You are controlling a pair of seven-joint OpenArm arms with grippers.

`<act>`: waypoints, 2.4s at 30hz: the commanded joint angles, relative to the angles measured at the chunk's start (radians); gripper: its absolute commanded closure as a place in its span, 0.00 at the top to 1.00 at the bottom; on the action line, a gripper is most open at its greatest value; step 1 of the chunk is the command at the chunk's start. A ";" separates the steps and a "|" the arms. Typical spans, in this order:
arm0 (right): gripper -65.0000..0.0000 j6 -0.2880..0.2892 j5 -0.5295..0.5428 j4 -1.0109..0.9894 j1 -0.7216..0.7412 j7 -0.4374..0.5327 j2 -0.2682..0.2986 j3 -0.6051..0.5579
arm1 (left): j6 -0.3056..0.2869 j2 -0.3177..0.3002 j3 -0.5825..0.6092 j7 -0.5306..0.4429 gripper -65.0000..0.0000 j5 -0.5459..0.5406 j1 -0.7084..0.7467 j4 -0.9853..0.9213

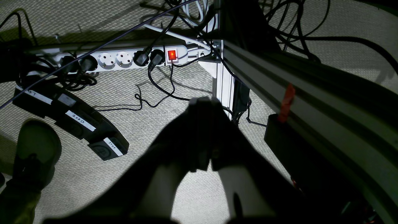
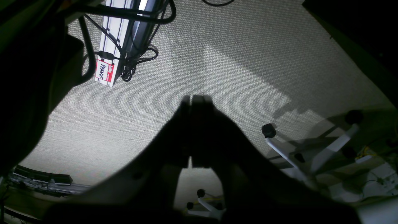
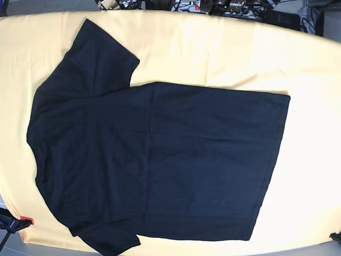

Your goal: Fold the T-shirt properly

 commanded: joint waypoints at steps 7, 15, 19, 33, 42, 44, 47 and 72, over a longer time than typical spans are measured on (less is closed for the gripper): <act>0.00 0.000 -0.005 0.008 0.003 -0.001 0.002 0.003 | -0.005 -0.003 0.000 -0.010 0.00 -0.007 0.003 0.007; 0.00 0.000 -0.004 0.008 0.002 0.012 0.002 0.003 | -0.005 -0.003 0.000 -0.010 0.00 -0.007 0.003 0.007; 0.00 0.000 -0.004 0.008 0.002 0.015 0.002 0.003 | -0.005 -0.003 0.000 -0.010 0.00 -0.007 0.003 0.007; 0.00 0.002 -0.004 0.008 0.001 -0.026 0.009 0.003 | -0.006 -0.008 0.000 0.006 0.00 0.061 0.005 0.007; 0.00 0.238 0.004 0.100 -0.108 -0.053 0.145 0.003 | -0.131 -0.127 0.005 0.146 0.00 0.108 0.104 0.153; 0.00 0.262 0.007 0.172 -0.172 -0.053 0.192 0.003 | -0.134 -0.178 0.033 0.177 0.00 0.067 0.144 0.203; 0.00 0.303 0.035 0.311 -0.274 -0.080 0.252 0.002 | -0.134 -0.235 0.113 0.227 0.00 0.042 0.211 0.296; 0.00 0.074 0.043 1.780 -1.191 -0.387 0.661 0.003 | 0.062 -0.892 0.204 0.521 0.00 0.234 1.056 1.691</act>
